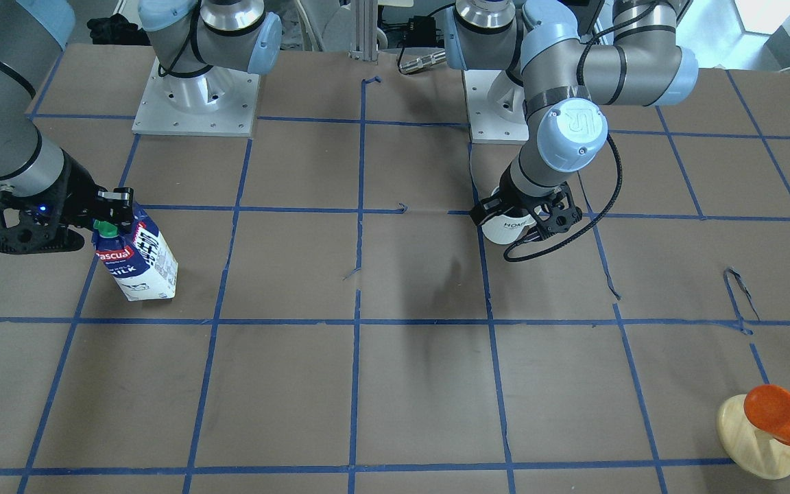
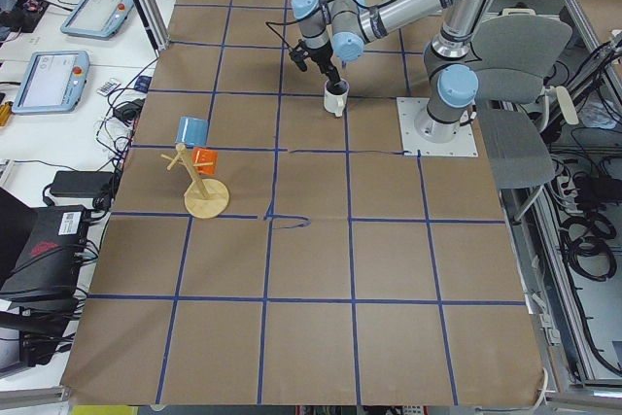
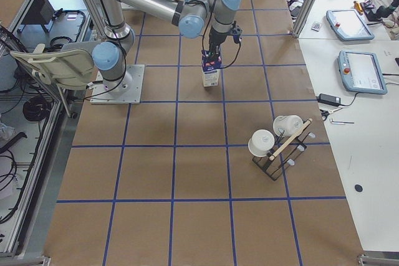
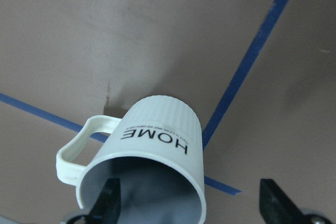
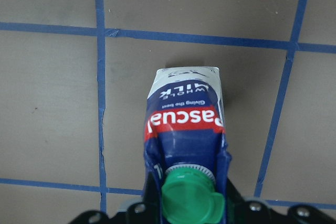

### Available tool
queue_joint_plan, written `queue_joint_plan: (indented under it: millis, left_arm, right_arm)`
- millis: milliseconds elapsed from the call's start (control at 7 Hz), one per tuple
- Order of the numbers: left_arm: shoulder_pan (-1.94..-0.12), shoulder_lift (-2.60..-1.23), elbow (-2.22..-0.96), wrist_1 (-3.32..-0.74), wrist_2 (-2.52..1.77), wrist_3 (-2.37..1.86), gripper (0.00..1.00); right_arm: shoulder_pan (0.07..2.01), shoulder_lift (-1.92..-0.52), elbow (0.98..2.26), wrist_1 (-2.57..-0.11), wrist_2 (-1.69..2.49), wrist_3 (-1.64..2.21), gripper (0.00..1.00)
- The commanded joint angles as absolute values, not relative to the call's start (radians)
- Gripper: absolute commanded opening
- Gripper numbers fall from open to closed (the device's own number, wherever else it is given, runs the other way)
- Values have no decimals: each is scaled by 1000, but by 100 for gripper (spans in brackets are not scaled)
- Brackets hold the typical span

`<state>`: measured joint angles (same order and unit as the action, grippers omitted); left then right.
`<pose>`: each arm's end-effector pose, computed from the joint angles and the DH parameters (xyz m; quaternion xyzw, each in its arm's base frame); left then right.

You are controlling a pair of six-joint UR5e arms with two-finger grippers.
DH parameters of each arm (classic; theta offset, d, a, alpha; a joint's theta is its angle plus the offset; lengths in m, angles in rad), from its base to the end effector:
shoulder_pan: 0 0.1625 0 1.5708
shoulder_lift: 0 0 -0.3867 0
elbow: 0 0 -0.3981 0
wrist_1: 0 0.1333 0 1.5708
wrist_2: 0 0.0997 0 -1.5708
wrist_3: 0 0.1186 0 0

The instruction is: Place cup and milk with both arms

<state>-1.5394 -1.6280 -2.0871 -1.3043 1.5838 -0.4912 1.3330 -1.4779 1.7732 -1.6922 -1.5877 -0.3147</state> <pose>-0.1186 -0.4196 0.1894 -0.2543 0.9549 0.1474 0.0411 0.0111 -0.5114 0.2976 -0.0390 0.9954 0.0858 0.0156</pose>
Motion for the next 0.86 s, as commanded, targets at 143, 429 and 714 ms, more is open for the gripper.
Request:
queue_joint_plan:
  millis: [143,429,714]
  left_arm:
    - [-1537,-1634,-2088,-1310,1577,-509,18]
    - [-1539,-1647,-2086,-1301,1577,-509,0]
    - [-1539,-1646,-2059,-1296,1574,-515,0]
  right_arm:
    - [1333,-1483,1770,-1692,-1585,-314,13]
    - [1335,-1483,1752,-1690,-1585,-314,14]
    - [1336,-1479,1727,-1683,-1580,-311,14]
